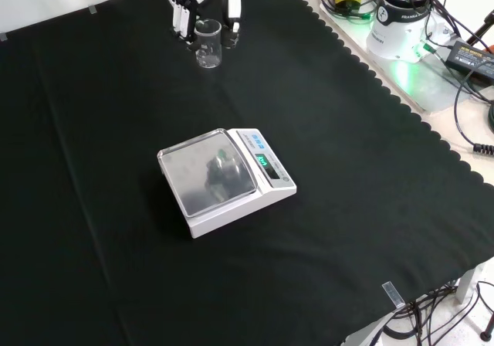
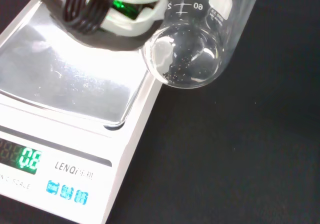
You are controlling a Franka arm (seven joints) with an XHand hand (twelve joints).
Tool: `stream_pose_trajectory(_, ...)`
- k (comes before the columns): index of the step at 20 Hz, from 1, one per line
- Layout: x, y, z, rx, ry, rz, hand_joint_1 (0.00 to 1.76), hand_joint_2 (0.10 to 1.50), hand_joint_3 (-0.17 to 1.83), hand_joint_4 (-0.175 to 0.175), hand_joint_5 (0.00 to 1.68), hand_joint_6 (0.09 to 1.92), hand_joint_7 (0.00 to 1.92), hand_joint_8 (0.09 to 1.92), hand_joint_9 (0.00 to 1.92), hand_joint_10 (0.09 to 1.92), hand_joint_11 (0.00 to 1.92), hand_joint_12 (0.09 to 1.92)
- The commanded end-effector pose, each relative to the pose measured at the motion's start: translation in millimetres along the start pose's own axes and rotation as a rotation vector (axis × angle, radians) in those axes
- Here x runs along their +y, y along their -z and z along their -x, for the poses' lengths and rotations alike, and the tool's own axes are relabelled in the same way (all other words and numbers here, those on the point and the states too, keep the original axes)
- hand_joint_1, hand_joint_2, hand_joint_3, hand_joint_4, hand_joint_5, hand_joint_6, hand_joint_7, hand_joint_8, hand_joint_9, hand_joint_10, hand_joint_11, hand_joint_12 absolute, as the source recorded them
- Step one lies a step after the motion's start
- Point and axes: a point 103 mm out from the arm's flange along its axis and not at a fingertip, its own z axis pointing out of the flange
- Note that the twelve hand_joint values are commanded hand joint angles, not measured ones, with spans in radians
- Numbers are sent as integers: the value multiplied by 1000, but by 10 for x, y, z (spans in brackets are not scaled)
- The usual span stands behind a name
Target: Put the beaker on the electronic balance.
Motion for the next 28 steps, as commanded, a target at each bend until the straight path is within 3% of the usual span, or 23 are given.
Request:
stream_pose_trajectory(1, -35, 8, 91, 16, -3, 11, 1190, 812, 411, -175, 1201, 701, 1126, 749, 1498, 125, 1620, 458)
stream_pose_trajectory(13, 9, -30, 17, 15, -5, 7, 1190, 809, 418, -175, 1201, 703, 1126, 751, 1499, 123, 1617, 456)
stream_pose_trajectory(28, 791, -133, -385, 28, 152, -8, 1190, 803, 428, -175, 1202, 704, 1127, 752, 1501, 119, 1614, 454)
